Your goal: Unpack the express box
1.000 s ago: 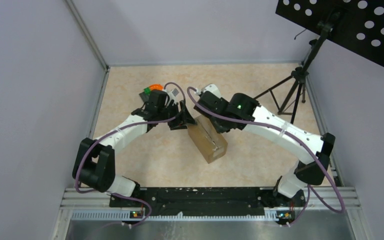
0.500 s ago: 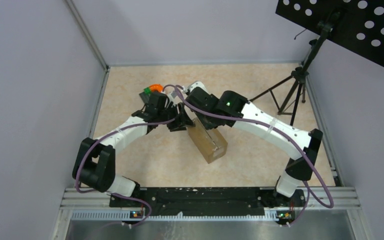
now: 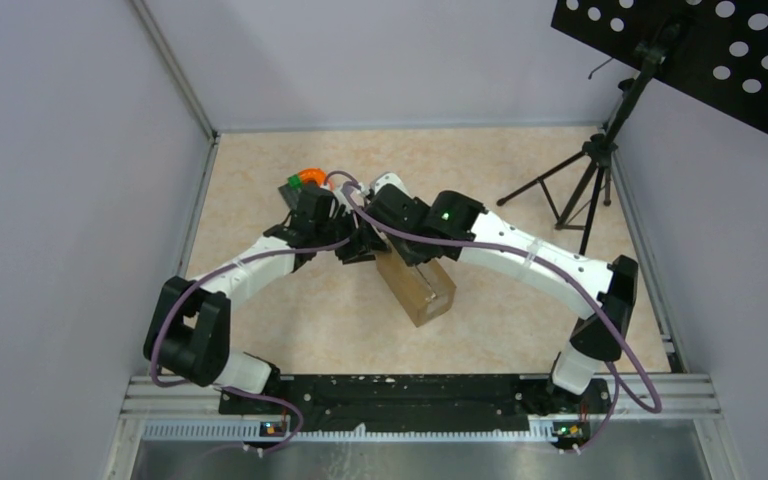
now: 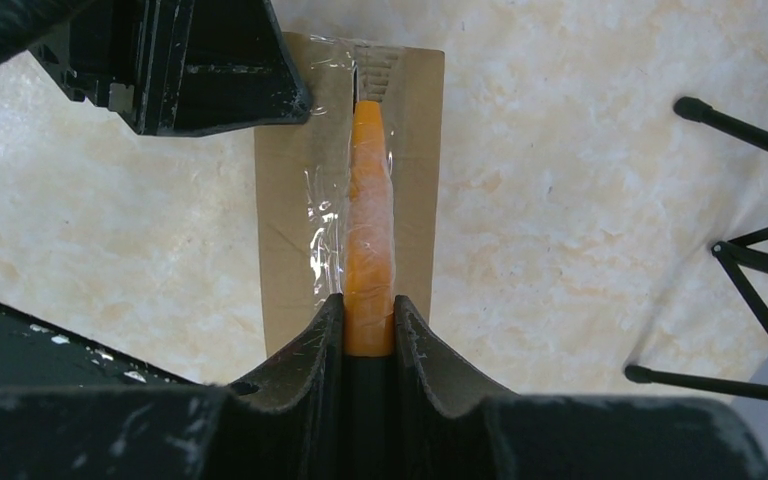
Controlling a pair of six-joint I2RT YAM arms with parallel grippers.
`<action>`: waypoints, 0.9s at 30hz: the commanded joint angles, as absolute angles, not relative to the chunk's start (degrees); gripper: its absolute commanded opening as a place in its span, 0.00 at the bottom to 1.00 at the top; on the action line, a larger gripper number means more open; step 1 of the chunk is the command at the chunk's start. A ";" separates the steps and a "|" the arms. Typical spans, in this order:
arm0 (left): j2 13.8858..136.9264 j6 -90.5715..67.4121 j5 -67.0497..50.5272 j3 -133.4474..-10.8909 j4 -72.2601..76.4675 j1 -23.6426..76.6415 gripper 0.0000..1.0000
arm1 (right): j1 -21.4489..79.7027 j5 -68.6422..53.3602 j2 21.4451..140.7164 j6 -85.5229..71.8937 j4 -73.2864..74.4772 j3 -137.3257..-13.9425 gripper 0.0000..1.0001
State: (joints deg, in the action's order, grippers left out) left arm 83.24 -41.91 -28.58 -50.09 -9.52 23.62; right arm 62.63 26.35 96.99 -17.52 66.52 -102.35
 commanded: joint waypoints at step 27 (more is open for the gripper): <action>82.70 -41.22 -24.34 -47.28 -11.25 24.05 0.57 | 63.55 25.31 95.67 -17.47 63.80 -98.69 0.00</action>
State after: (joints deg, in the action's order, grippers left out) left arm 82.24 -42.35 -27.57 -48.95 -8.60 23.77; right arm 62.65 26.15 96.99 -17.56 63.44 -99.22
